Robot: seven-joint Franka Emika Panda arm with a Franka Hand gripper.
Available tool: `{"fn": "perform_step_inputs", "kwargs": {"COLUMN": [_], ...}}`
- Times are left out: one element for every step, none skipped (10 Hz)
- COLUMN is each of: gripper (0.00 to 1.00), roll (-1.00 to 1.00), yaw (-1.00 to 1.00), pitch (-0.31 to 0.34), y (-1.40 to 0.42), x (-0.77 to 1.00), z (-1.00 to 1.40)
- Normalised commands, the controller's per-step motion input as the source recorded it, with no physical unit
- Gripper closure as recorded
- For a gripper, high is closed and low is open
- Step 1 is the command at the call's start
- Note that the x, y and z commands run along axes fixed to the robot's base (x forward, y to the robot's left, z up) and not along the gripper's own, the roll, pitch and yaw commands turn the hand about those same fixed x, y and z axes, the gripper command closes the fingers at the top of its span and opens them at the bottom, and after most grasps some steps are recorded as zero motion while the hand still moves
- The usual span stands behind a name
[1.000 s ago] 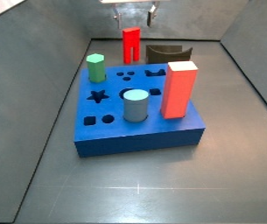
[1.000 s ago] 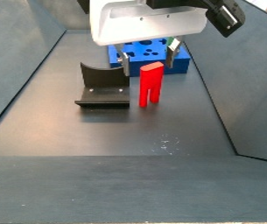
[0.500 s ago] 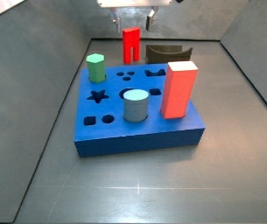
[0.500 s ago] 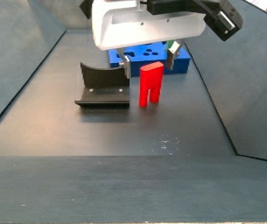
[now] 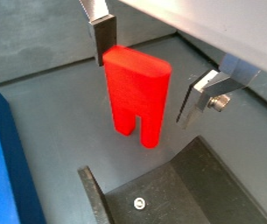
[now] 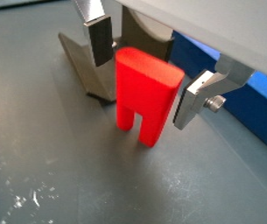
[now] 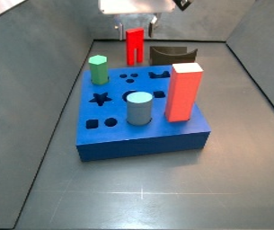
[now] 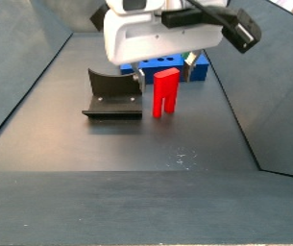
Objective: Pick up the square-circle object. Move up. Move to above the board. Insert the square-circle object.
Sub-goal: Pick up the square-circle object.
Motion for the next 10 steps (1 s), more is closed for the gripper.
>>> {"fn": "perform_step_inputs", "kwargs": {"gripper": [0.0, 0.0, 1.0, 1.0, 1.0, 1.0, 1.0, 1.0, 1.0, 1.0], "roll": [0.0, 0.0, 0.0, 0.0, 0.0, 0.0, 0.0, 0.0, 0.0, 0.0], "yaw": [0.23, 0.2, 0.0, 0.0, 0.0, 0.0, 0.0, 0.0, 0.0, 0.0], "pitch": [0.0, 0.0, 0.0, 0.0, 0.0, 0.0, 0.0, 0.0, 0.0, 0.0], "y": [0.0, 0.0, 0.0, 0.0, 0.0, 0.0, 0.0, 0.0, 0.0, 0.0], "x": [0.0, 0.0, 0.0, 0.0, 0.0, 0.0, 0.0, 0.0, 0.0, 0.0], "z": [-0.28, -0.23, 0.0, 0.0, 0.0, 0.0, 0.0, 0.0, 0.0, 0.0]}}
